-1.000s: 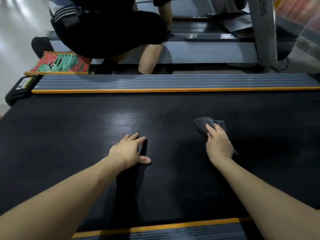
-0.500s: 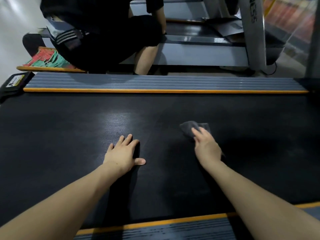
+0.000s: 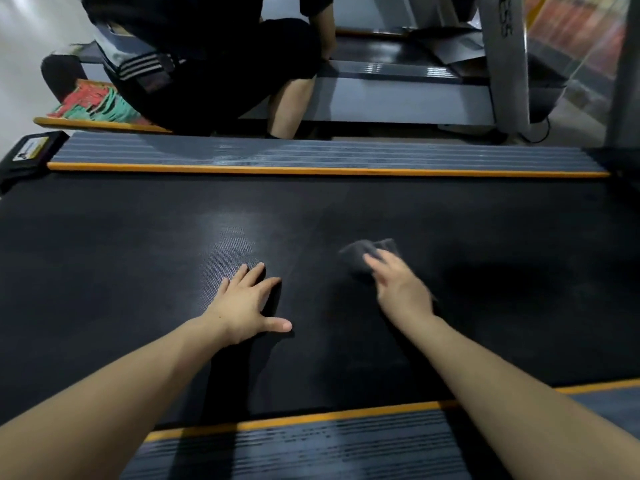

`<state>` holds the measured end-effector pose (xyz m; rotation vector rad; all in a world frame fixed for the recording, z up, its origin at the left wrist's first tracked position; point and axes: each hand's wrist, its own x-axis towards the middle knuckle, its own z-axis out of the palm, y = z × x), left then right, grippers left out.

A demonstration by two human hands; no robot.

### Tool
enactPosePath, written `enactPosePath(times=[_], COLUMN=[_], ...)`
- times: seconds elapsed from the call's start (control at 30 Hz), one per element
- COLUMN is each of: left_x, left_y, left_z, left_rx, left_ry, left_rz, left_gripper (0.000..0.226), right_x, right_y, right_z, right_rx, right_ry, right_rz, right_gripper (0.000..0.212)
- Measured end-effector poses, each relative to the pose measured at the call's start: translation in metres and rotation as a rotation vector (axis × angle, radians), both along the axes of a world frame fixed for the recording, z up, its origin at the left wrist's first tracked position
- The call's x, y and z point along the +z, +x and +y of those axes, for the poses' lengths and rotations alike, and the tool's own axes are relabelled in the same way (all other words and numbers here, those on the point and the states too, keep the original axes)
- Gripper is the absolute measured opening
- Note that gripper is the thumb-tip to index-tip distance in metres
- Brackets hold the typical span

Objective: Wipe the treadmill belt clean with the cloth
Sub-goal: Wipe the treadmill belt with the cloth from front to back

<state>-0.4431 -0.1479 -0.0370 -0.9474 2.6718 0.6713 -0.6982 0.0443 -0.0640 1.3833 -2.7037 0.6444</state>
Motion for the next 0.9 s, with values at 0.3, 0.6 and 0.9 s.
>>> enactPosePath(times=[0.3,0.6,0.9], left_x=[0.002,0.002,0.012], left_y=[0.0,0.006,0.004], left_z=[0.006,0.02,0.03], left_rx=[0.039,0.047,0.067], left_ry=[-0.045,-0.13,-0.152], left_rz=[-0.023,-0.014,-0.029], left_gripper=[0.114,0.103,0.094], right_x=[-0.007,0.001,-0.005], right_y=[0.094,0.012,0.107], right_z=[-0.053,0.047,-0.038], right_rx=[-0.131,-0.142,-0.129], right_ry=[0.001,0.001,0.026], right_rz=[-0.007,-0.009,-0.009], right_gripper=[0.056,0.048,0.056])
